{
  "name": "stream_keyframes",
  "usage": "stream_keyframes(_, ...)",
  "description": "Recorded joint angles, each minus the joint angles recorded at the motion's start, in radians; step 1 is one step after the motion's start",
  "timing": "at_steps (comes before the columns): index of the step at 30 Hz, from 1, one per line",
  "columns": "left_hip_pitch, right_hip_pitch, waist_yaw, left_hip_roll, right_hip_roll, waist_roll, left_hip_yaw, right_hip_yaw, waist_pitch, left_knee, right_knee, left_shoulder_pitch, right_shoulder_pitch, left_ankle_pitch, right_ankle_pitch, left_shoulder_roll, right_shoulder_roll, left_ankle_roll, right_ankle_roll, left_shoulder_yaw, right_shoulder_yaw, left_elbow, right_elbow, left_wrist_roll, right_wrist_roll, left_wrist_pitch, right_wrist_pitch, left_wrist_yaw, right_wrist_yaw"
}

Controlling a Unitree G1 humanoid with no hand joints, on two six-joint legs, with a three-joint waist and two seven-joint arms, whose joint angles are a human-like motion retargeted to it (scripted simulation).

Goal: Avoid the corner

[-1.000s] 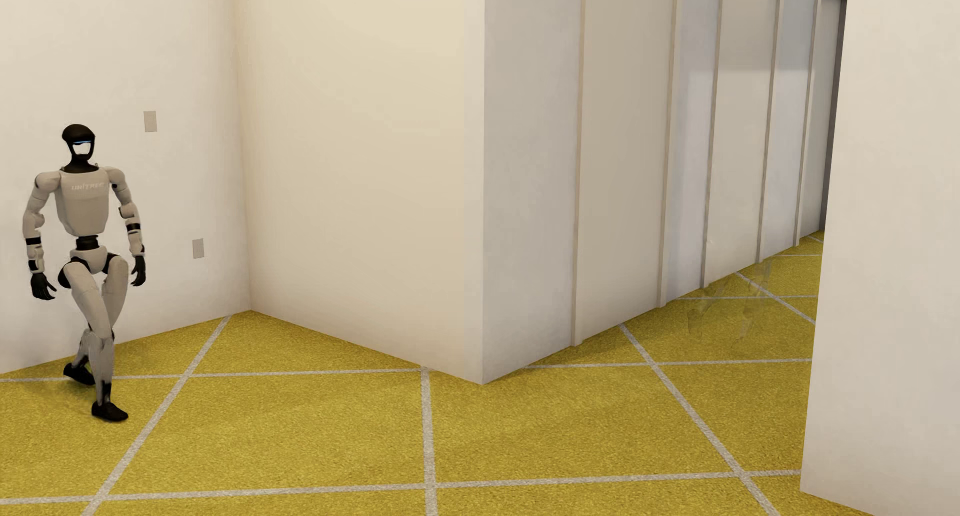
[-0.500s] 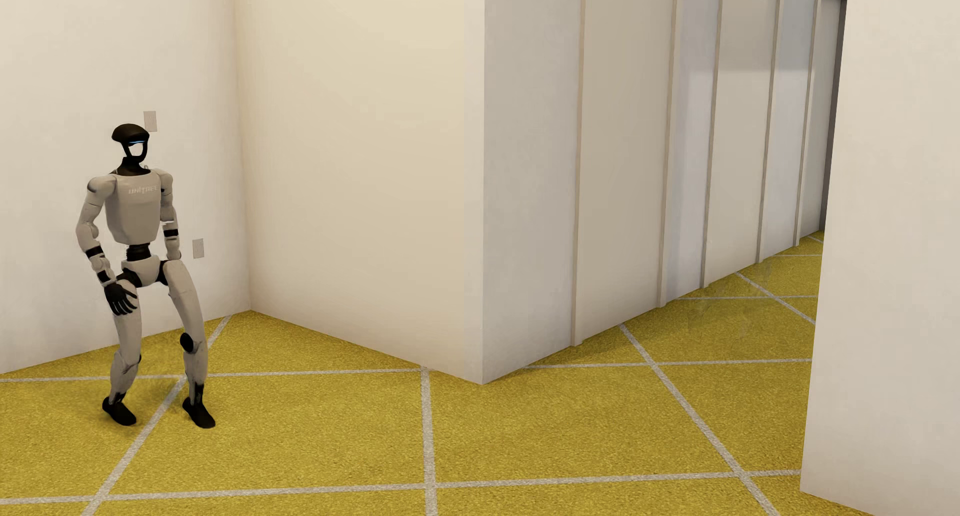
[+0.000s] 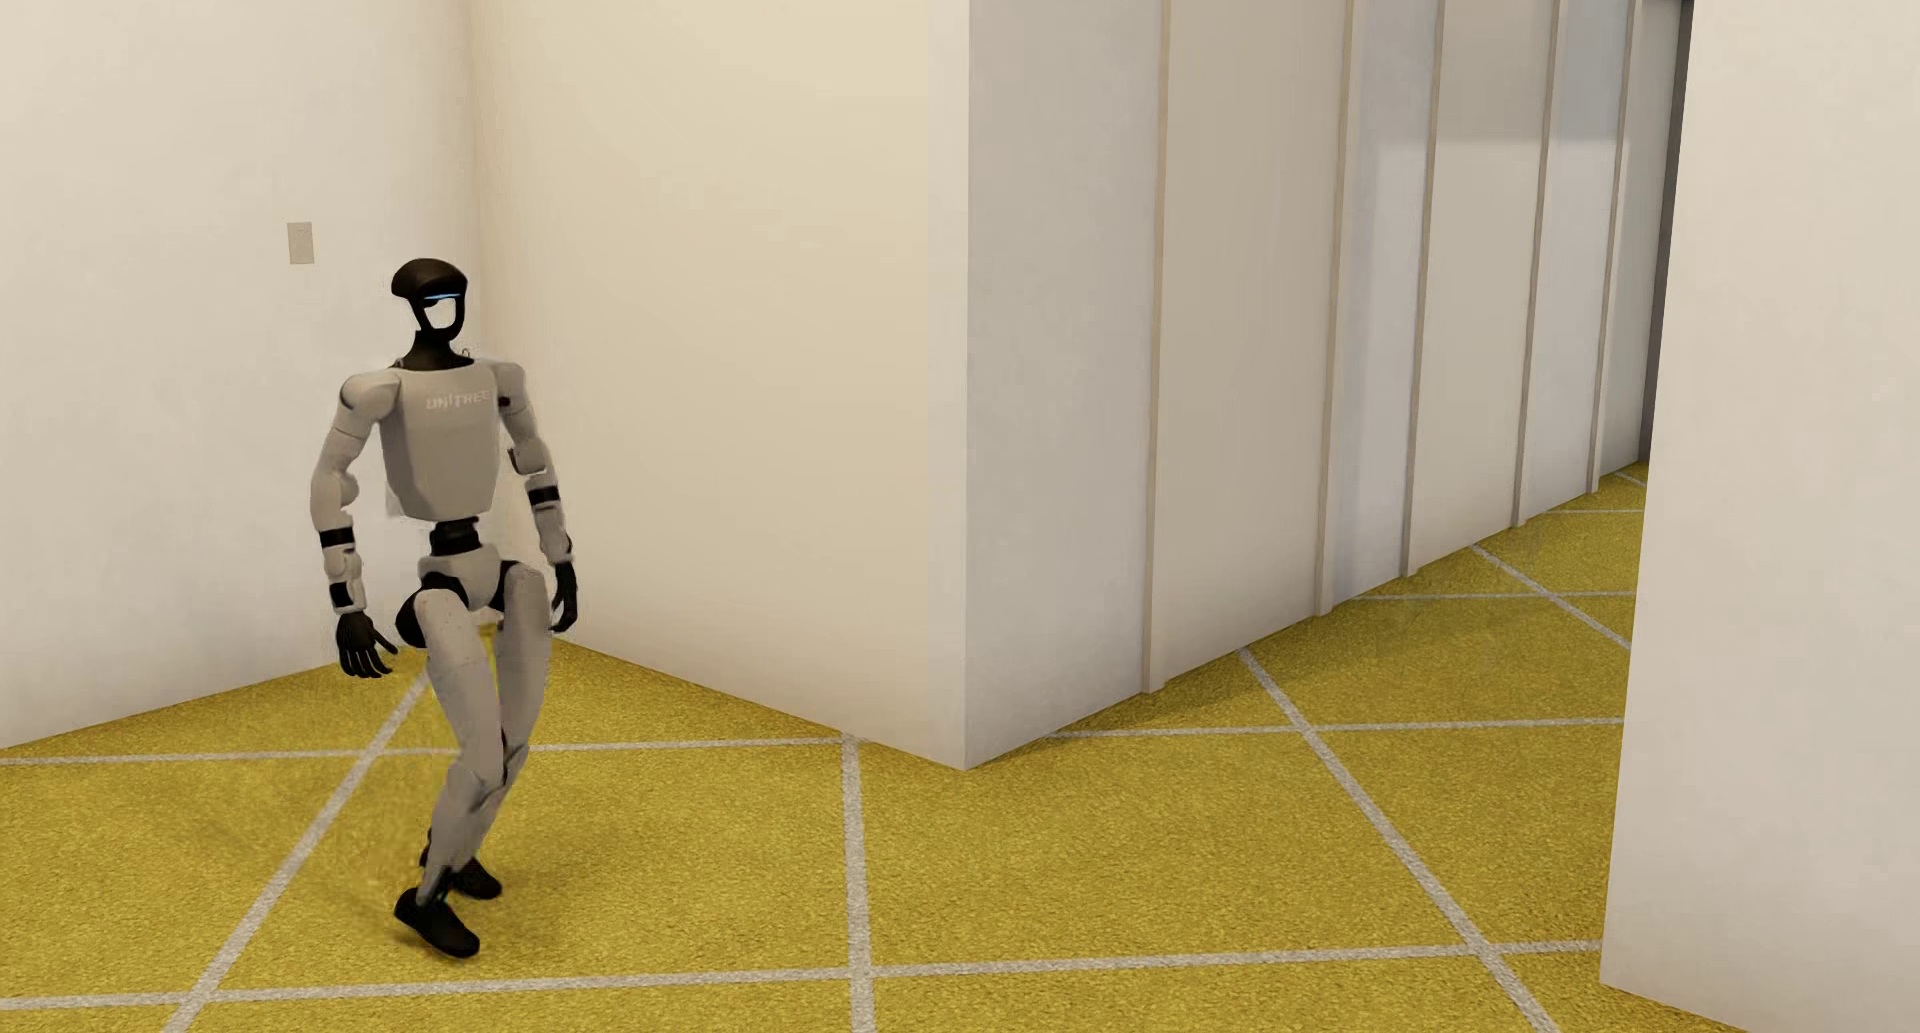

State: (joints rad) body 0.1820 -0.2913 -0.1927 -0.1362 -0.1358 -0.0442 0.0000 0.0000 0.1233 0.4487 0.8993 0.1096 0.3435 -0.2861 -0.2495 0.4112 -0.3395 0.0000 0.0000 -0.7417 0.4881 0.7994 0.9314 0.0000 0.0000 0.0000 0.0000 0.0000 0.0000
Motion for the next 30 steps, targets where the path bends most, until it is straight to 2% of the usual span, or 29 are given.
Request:
stream_keyframes(2,0.098,-0.053,-0.042,0.011,-0.008,0.005,0.0,0.0,-0.032,-0.027,-0.318,-0.061,0.005,-0.122,0.176,0.014,-0.007,0.0,0.0,0.086,0.023,-0.027,0.029,0.0,0.0,0.0,0.0,0.0,0.0)
stream_keyframes(3,0.13,-0.093,-0.041,0.009,-0.009,0.014,0.0,0.0,-0.047,-0.026,-0.732,-0.083,0.006,-0.135,0.269,0.013,-0.009,0.0,0.0,0.129,0.018,-0.03,0.043,0.0,0.0,0.0,0.0,0.0,0.0)
stream_keyframes(4,0.158,-0.134,-0.068,0.03,-0.009,0.02,0.0,0.0,-0.048,-0.004,-0.395,-0.093,0.005,-0.111,0.189,0.03,-0.014,0.0,0.0,0.136,0.035,-0.056,0.042,0.0,0.0,0.0,0.0,0.0,0.0)
stream_keyframes(5,0.201,-0.152,-0.096,0.06,0.02,0.036,0.0,0.0,-0.036,0.038,-0.302,-0.072,-0.002,-0.05,0.199,0.03,-0.017,0.0,0.0,0.191,0.052,-0.082,0.056,0.0,0.0,0.0,0.0,0.0,0.0)
stream_keyframes(6,0.188,-0.172,-0.114,0.089,0.041,0.056,0.0,0.0,-0.052,0.141,-0.213,-0.051,-0.002,0.078,0.25,0.012,-0.016,0.0,0.0,0.219,0.058,-0.067,0.075,0.0,0.0,0.0,0.0,0.0,0.0)
stream_keyframes(7,0.151,-0.142,-0.119,0.135,0.091,0.088,0.0,0.0,-0.045,0.322,-0.132,-0.018,-0.005,0.282,0.214,-0.02,-0.014,0.0,0.0,0.229,0.055,-0.035,0.1,0.0,0.0,0.0,0.0,0.0,0.0)
stream_keyframes(8,0.033,-0.105,-0.096,0.129,0.125,0.085,0.0,0.0,-0.046,0.579,-0.118,0.01,-0.019,0.444,0.16,-0.032,-0.007,0.0,0.0,0.214,0.037,-0.02,0.108,0.0,0.0,0.0,0.0,0.0,0.0)
stream_keyframes(9,-0.087,-0.034,-0.074,0.148,0.165,0.091,0.0,0.0,-0.025,0.837,-0.129,0.021,-0.023,0.446,0.111,-0.045,0.0,0.0,0.0,0.186,0.008,0.002,0.085,0.0,0.0,0.0,0.0,0.0,0.0)
stream_keyframes(10,-0.204,0.062,-0.035,0.143,0.155,0.076,0.0,0.0,-0.007,0.98,-0.165,0.022,-0.039,0.383,0.087,-0.045,-0.002,0.0,0.0,0.115,0.018,0.019,0.054,0.0,0.0,0.0,0.0,0.0,0.0)
stream_keyframes(11,-0.31,0.143,0.024,0.115,0.133,0.045,0.0,0.0,-0.005,0.987,-0.205,0.048,-0.047,0.371,0.077,-0.066,0.001,0.0,0.0,0.115,0.014,0.043,0.012,0.0,0.0,0.0,0.0,0.0,0.0)
stream_keyframes(12,-0.398,0.211,0.096,0.109,0.129,0.019,0.0,0.0,0.005,0.883,-0.246,0.095,-0.068,0.405,0.063,-0.042,-0.003,0.0,0.0,0.091,0.023,-0.013,-0.031,0.0,0.0,0.0,0.0,0.0,0.0)
stream_keyframes(13,-0.449,0.295,0.146,0.095,0.107,0.008,0.0,0.0,0.013,0.677,-0.282,0.101,-0.087,0.492,0.048,-0.058,-0.016,0.0,0.0,0.04,0.025,0.077,-0.069,0.0,0.0,0.0,0.0,0.0,0.0)
stream_keyframes(14,-0.507,0.352,0.192,0.095,0.107,0.002,0.0,0.0,0.0,0.443,-0.324,0.132,-0.098,0.536,0.03,-0.068,-0.019,0.0,0.0,0.078,0.0,0.104,-0.114,0.0,0.0,0.0,0.0,0.0,0.0)
stream_keyframes(15,-0.519,0.435,0.22,0.084,0.105,-0.001,0.0,0.0,-0.009,0.2,-0.364,0.155,-0.105,0.433,-0.002,-0.068,-0.027,0.0,0.0,0.083,-0.017,0.13,-0.152,0.0,0.0,0.0,0.0,0.0,0.0)
stream_keyframes(16,-0.516,0.497,0.235,0.076,0.124,0.011,0.0,0.0,-0.027,0.071,-0.394,0.172,-0.117,0.081,-0.044,-0.061,-0.039,0.0,0.0,0.054,-0.052,0.134,-0.188,0.0,0.0,0.0,0.0,0.0,0.0)
stream_keyframes(17,-0.538,0.531,0.245,0.084,0.129,0.018,0.0,0.0,-0.052,-0.285,-0.395,0.194,-0.122,0.364,-0.101,-0.051,-0.053,0.0,0.0,0.031,-0.082,0.134,-0.214,0.0,0.0,0.0,0.0,0.0,0.0)
stream_keyframes(18,-0.557,0.561,0.257,0.084,0.144,0.025,0.0,0.0,-0.06,-0.314,-0.391,0.215,-0.128,0.403,-0.138,-0.046,-0.06,0.0,0.0,0.009,-0.109,0.145,-0.215,0.0,0.0,0.0,0.0,0.0,0.0)
stream_keyframes(19,-0.591,0.591,0.274,0.067,0.14,0.012,0.0,0.0,-0.052,0.046,-0.361,0.224,-0.12,0.058,-0.144,-0.043,-0.054,0.0,0.0,-0.007,-0.143,0.158,-0.205,0.0,0.0,0.0,0.0,0.0,0.0)
stream_keyframes(20,-0.594,0.607,0.278,0.033,0.129,-0.004,0.0,0.0,-0.051,0.08,-0.295,0.235,-0.104,0.174,-0.101,-0.038,-0.044,0.0,0.0,-0.008,-0.176,0.168,-0.178,0.0,0.0,0.0,0.0,0.0,0.0)
stream_keyframes(21,-0.594,0.553,0.272,-0.022,0.076,-0.047,0.0,0.0,-0.056,0.082,-0.125,0.245,-0.091,0.343,0.041,-0.036,-0.026,0.0,0.0,0.005,-0.187,0.179,-0.146,0.0,0.0,0.0,0.0,0.0,0.0)
stream_keyframes(22,-0.573,0.498,0.253,-0.063,0.033,-0.067,0.0,0.0,-0.035,0.154,0.105,0.249,-0.067,0.457,0.228,-0.03,-0.011,0.0,0.0,-0.003,-0.178,0.197,-0.1,0.0,0.0,0.0,0.0,0.0,0.0)
stream_keyframes(23,-0.538,0.383,0.234,-0.095,0.004,-0.073,0.0,0.0,-0.023,0.187,0.331,0.242,-0.05,0.48,0.214,-0.026,-0.006,0.0,0.0,0.014,-0.171,0.19,-0.077,0.0,0.0,0.0,0.0,0.0,0.0)
stream_keyframes(24,-0.457,0.277,0.232,-0.11,-0.011,-0.071,0.0,0.0,0.009,0.174,0.439,0.234,-0.042,0.465,0.101,-0.02,-0.004,0.0,0.0,0.042,-0.15,0.163,-0.058,0.0,0.0,0.0,0.0,0.0,0.0)
stream_keyframes(25,-0.392,0.179,0.185,-0.102,-0.002,-0.044,0.0,0.0,0.013,0.153,0.402,0.214,-0.039,0.412,0.058,-0.023,-0.004,0.0,0.0,0.068,-0.126,0.147,-0.029,0.0,0.0,0.0,0.0,0.0,0.0)
stream_keyframes(27,-0.271,0.078,0.071,-0.096,0.01,0.015,0.0,0.0,0.018,0.128,0.068,0.173,-0.004,0.285,0.027,-0.007,-0.023,0.0,0.0,0.079,-0.113,0.061,-0.022,0.0,0.0,0.0,0.0,0.0,0.0)
stream_keyframes(28,-0.216,0.055,0.046,-0.092,0.005,0.037,0.0,0.0,0.009,0.103,-0.148,0.152,0.027,0.22,0.071,-0.007,-0.031,0.0,0.0,0.108,-0.134,0.036,-0.026,0.0,0.0,0.0,0.0,0.0,0.0)
stream_keyframes(29,-0.168,0.049,0.033,-0.091,-0.001,0.05,0.0,0.0,0.002,0.089,-0.336,0.134,0.051,0.161,0.309,0.0,-0.032,0.0,0.0,0.144,-0.123,0.0,-0.026,0.0,0.0,0.0,0.0,0.0,0.0)
stream_keyframes(30,-0.161,-0.006,0.018,-0.076,-0.017,0.066,0.0,0.0,-0.026,0.108,-0.388,0.116,0.074,0.093,0.592,0.014,-0.03,0.0,0.0,0.178,-0.133,-0.03,-0.019,0.0,0.0,0.0,0.0,0.0,0.0)
